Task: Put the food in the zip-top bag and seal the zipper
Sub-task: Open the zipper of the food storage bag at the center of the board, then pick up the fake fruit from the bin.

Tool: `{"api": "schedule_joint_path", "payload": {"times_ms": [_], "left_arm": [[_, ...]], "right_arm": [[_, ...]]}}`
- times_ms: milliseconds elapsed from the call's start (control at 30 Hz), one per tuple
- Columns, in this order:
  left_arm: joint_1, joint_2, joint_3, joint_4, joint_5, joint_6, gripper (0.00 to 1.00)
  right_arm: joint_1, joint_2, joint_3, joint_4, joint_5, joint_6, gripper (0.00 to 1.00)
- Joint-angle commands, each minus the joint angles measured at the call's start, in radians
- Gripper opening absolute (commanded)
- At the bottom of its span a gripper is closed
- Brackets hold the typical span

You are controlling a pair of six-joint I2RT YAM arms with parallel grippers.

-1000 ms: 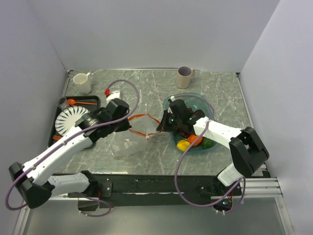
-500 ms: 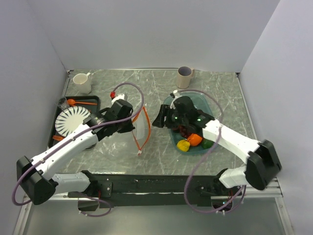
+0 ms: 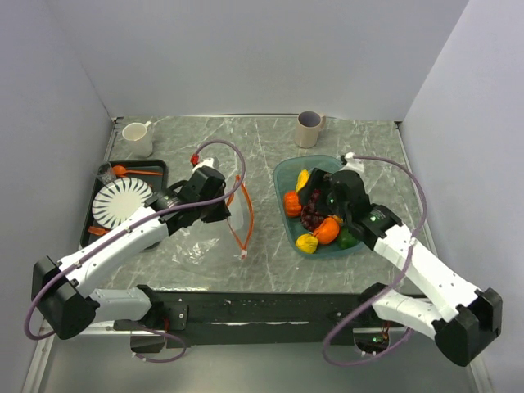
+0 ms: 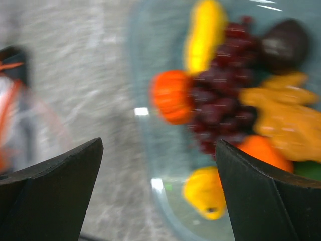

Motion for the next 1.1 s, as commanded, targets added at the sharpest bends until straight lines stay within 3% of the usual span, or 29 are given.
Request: {"api": "schedule_joint_path", "payload": {"times_ms": [0,467,700,833,867,967,1067], "left_arm": [[0.002,-0.016,0.002,0.046,0.028,0.026,0.01],[0.002,-0.01,0.009,0.063,0.056,0.026,0.01],[0.002,-0.005,0.004,0.071,0.065,0.026,0.01],[0.002,0.004,0.007,0.071,0.068,0.031,0.01],[0.002,0.004,0.01,0.069,0.068,0.031,0.01],[0.004,0.004,0.009,0.074,0.068,0.032,0.01],[0.002,0.005,0.012,0.071,0.067,0.035,0.01]], "right_arm": [[-0.127,0.072,-0.009,-0.01,-0.072,-0.017,1.0],[-0.224,0.486,0.121,0.11,-0.196,-0.066,0.86],[-0.224,0.65,0.18,0.093,-0.216,-0.093,0.7],[-0.224,0.641,0.157,0.103,-0.216,-0.096,0.52],[-0.222,0.627,0.135,0.126,-0.216,-0.096,0.4],[-0.224,0.529,0.103,0.16,-0.245,-0.101,0.18],[-0.224,0.434,0.091,0.176,-0.256,-0.11,0.11]]}}
